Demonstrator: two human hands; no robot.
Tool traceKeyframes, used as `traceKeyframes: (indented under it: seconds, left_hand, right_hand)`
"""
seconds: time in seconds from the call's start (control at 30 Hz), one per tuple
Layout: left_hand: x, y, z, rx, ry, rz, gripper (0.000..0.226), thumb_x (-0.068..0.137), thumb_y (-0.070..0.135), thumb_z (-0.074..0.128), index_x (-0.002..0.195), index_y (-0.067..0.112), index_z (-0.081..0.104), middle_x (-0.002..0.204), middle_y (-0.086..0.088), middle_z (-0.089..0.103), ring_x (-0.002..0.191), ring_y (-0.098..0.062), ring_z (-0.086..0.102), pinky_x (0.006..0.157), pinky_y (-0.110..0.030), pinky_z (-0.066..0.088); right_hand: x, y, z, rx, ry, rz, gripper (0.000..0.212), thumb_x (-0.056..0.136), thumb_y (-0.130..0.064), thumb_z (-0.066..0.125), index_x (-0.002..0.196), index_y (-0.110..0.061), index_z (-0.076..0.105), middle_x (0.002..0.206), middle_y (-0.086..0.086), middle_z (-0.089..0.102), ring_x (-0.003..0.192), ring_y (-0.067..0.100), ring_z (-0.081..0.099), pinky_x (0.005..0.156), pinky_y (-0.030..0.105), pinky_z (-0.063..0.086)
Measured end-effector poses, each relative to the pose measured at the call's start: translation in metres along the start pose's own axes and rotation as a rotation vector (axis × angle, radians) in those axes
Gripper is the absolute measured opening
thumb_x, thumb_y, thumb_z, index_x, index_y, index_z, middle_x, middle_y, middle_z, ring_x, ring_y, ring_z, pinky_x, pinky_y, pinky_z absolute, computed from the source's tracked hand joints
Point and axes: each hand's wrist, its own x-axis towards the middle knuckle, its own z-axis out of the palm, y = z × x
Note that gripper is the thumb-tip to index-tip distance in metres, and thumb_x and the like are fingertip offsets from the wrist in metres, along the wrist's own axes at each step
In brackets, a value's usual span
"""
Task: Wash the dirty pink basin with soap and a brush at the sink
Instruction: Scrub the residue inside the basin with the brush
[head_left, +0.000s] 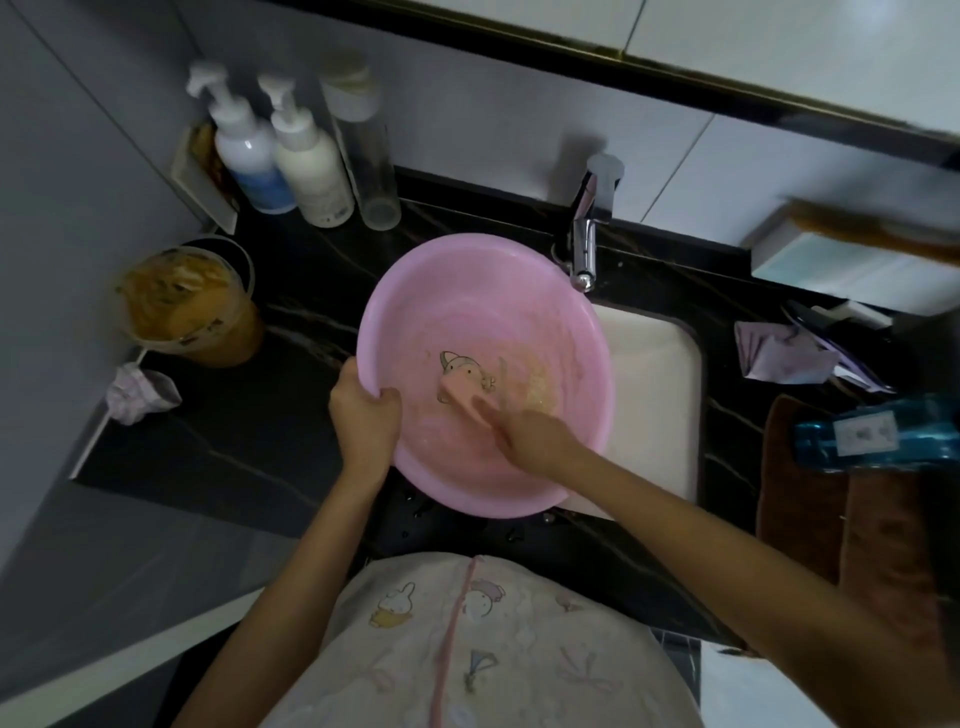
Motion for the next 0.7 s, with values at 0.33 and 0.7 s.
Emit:
traceKeyframes:
  seconds: [0.33,0.7]
  left_hand:
    - [0.010,-0.007,0.000,0.027,-0.018,-0.039,0.033,0.076,-0.011,0.052,0.108,0.000,0.057,0.091,-0.008,0.058,0.080,-0.017,0.057,0.059,-0.011,0.041]
    - [0.012,-0.011,-0.002,0.012,-0.042,-0.054,0.037,0.076,-0.011,0.052,0.112,-0.001,0.056,0.094,-0.010,0.058,0.084,-0.019,0.058,0.066,-0.022,0.047]
  right_hand:
    - [-0.002,0.001,0.002,-0.124,-0.137,-0.031,0.064,0.099,-0.008,0.035,0.151,-0.031,0.005,0.064,0.001,0.043,0.054,0.018,0.049,0.052,0.030,0.047]
    - [0.000,-0.006,0.000,-0.117,-0.165,-0.197,0.055,0.101,-0.019,0.031,0.150,-0.037,0.013,0.060,-0.001,0.043,0.060,0.019,0.047,0.061,0.031,0.041]
